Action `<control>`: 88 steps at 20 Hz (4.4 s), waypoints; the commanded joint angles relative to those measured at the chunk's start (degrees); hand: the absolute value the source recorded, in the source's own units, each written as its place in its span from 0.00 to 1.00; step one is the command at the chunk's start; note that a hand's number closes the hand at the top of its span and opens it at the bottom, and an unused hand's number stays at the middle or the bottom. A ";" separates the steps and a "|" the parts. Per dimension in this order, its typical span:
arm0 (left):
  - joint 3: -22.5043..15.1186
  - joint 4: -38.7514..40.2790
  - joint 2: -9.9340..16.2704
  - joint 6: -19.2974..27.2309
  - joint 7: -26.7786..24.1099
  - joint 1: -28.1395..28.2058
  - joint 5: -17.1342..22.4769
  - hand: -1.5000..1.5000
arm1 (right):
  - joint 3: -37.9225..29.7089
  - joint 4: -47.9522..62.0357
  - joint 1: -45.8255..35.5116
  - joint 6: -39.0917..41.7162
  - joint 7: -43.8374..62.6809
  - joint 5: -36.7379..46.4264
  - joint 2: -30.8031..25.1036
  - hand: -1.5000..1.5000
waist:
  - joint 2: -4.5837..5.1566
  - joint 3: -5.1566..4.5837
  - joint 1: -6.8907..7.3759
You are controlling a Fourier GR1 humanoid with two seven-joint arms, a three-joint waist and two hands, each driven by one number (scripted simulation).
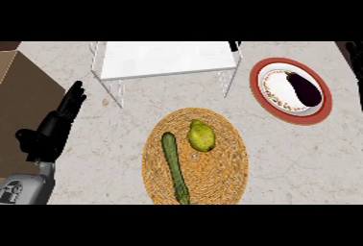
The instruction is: Pick the pear from the placemat and place it in the tiered shelf
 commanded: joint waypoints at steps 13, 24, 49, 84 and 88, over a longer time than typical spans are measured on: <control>2.42 -4.16 -6.13 8.21 5.23 -1.69 1.80 0.50 | -3.40 22.78 -3.97 25.44 1.54 -44.40 29.93 0.00 | 0.78 0.86 4.27; 1.88 -7.93 -6.25 10.24 8.31 -0.16 0.26 0.50 | -0.72 33.04 -16.45 62.89 7.46 -38.82 9.15 0.00 | 0.19 0.56 3.34; 3.26 -12.72 -7.81 9.58 9.35 5.13 -2.04 0.50 | 16.08 31.71 -23.15 55.49 -4.91 17.51 11.74 0.00 | -0.35 0.44 1.11; 8.57 -14.22 -12.27 5.88 14.36 1.70 -7.68 0.50 | 11.99 49.55 -19.78 47.90 -23.70 39.39 27.02 0.00 | -0.37 0.45 0.85; 10.03 -14.14 -12.02 3.10 10.35 6.12 -6.06 0.50 | 14.01 44.06 -16.61 50.25 -23.05 40.40 27.78 1.00 | -0.46 0.43 0.66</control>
